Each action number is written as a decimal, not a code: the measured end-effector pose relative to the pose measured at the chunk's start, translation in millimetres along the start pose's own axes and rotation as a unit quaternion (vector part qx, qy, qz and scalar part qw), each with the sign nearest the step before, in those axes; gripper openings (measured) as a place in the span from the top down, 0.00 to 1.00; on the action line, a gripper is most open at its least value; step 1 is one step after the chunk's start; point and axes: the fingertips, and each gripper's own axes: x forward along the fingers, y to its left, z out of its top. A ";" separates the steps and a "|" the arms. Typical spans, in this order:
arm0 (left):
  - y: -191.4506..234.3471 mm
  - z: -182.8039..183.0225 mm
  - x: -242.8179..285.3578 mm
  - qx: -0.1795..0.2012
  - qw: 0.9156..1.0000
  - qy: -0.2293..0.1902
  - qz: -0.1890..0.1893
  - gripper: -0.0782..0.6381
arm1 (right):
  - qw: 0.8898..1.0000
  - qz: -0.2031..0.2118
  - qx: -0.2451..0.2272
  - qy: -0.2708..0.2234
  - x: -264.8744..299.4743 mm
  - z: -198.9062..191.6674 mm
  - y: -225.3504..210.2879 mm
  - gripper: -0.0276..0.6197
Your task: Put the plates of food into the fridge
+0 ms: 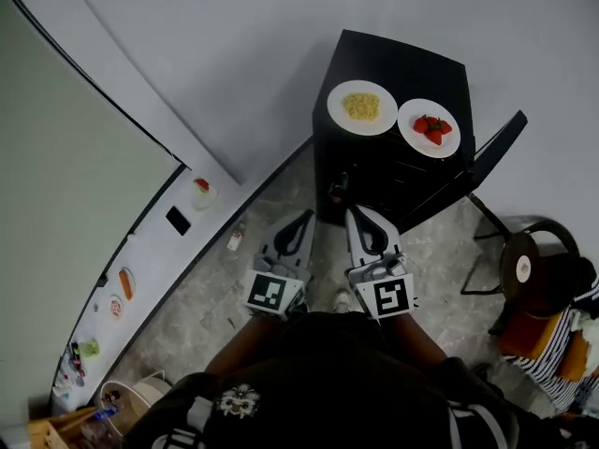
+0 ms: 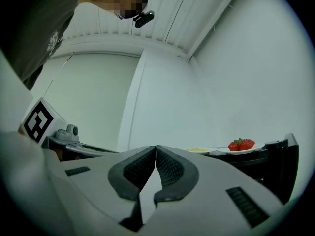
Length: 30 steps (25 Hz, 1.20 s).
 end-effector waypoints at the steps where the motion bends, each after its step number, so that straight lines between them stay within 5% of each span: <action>1: 1.1 -3.5 3.6 0.004 1.000 0.003 -0.011 0.85 | 1.000 -0.009 -0.002 0.002 1.2 -1.2 -1.9 0.92; 17: 15.3 -2.8 63.9 -0.007 0.985 0.005 -0.175 0.85 | 0.984 -0.159 -0.060 0.047 9.5 -16.8 -35.2 0.92; 30: -20.5 -2.7 100.3 0.013 0.980 -0.006 -0.196 0.85 | 0.982 -0.171 -0.070 0.045 2.2 -11.6 -77.6 0.92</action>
